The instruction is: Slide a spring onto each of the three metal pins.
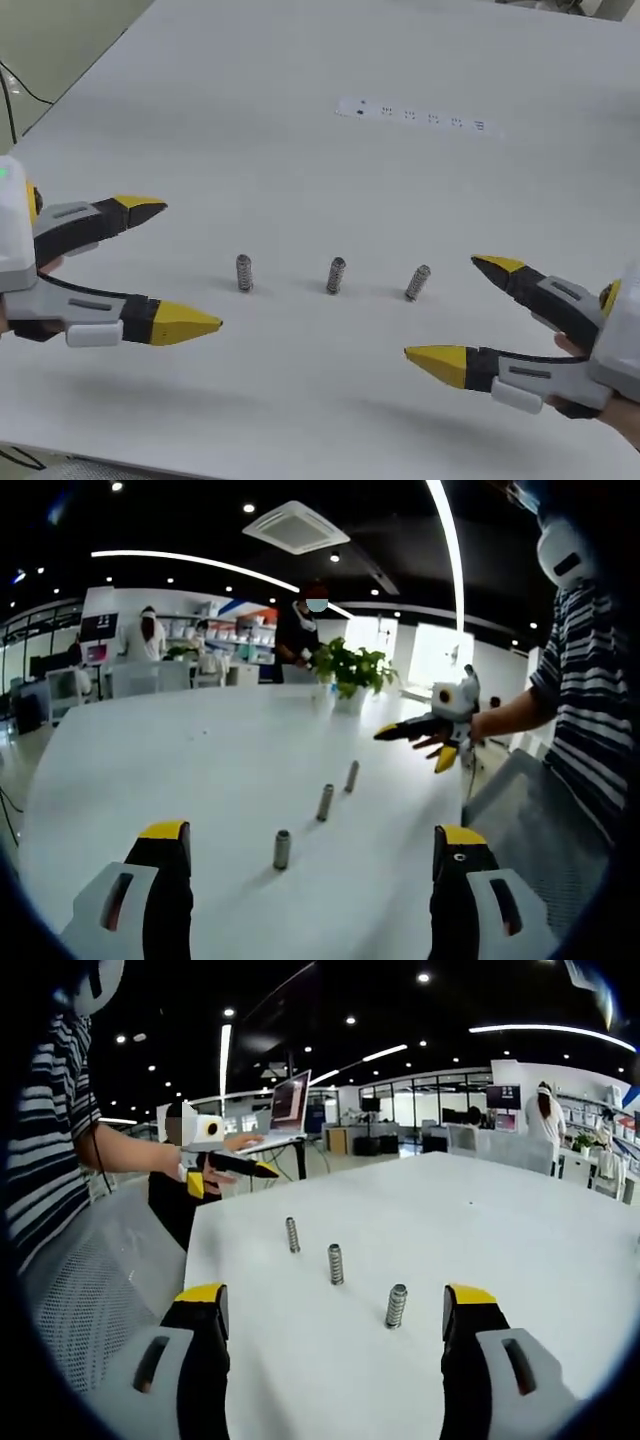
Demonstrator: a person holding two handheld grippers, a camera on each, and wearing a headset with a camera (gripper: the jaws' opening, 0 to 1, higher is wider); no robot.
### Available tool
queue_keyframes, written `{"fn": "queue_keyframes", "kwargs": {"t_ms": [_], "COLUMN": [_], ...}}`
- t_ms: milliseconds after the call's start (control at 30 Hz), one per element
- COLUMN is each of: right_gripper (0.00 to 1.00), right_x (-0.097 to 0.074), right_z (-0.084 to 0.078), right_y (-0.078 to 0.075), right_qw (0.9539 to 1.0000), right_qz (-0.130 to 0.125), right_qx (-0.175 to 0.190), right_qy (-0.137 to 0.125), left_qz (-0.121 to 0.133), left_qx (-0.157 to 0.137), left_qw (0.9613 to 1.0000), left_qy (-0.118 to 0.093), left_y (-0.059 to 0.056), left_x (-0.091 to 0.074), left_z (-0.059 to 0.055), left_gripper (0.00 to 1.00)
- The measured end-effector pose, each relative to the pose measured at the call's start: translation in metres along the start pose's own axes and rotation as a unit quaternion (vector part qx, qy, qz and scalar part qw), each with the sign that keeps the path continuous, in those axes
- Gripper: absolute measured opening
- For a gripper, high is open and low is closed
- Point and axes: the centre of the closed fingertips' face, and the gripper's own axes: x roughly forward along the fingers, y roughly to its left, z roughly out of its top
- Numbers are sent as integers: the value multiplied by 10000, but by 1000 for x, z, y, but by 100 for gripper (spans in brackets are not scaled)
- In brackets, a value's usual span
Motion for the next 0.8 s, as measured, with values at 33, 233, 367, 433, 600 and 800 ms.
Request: {"fn": "queue_keyframes", "kwargs": {"t_ms": [33, 233, 367, 433, 600, 800], "right_gripper": [91, 99, 99, 99, 99, 99], "right_x": [0, -3, -4, -4, -6, -8], "right_z": [-1, -1, -6, -7, -5, -8], "right_y": [-1, -2, 0, 0, -3, -4], "right_qw": [10000, 10000, 9999, 10000, 10000, 9999], "right_qz": [4, -62, -39, -43, -69, -84], "right_qx": [4, 44, -83, -44, -43, -46], "right_qy": [2, -33, 70, 75, 46, 87], "left_qz": [-2, 38, 99, 125, 164, 201], "left_qx": [-2, -14, -5, 7, 17, 23], "left_qw": [10000, 10000, 10000, 9999, 9999, 9998], "left_qy": [-2, 17, -13, -3, -8, -12], "left_y": [0, 0, 3, 5, 6, 6], "left_x": [0, -3, -5, -6, -8, -11], "left_z": [0, -1, 0, -1, -1, -5], "left_gripper": [98, 98, 98, 98, 98, 98]}}
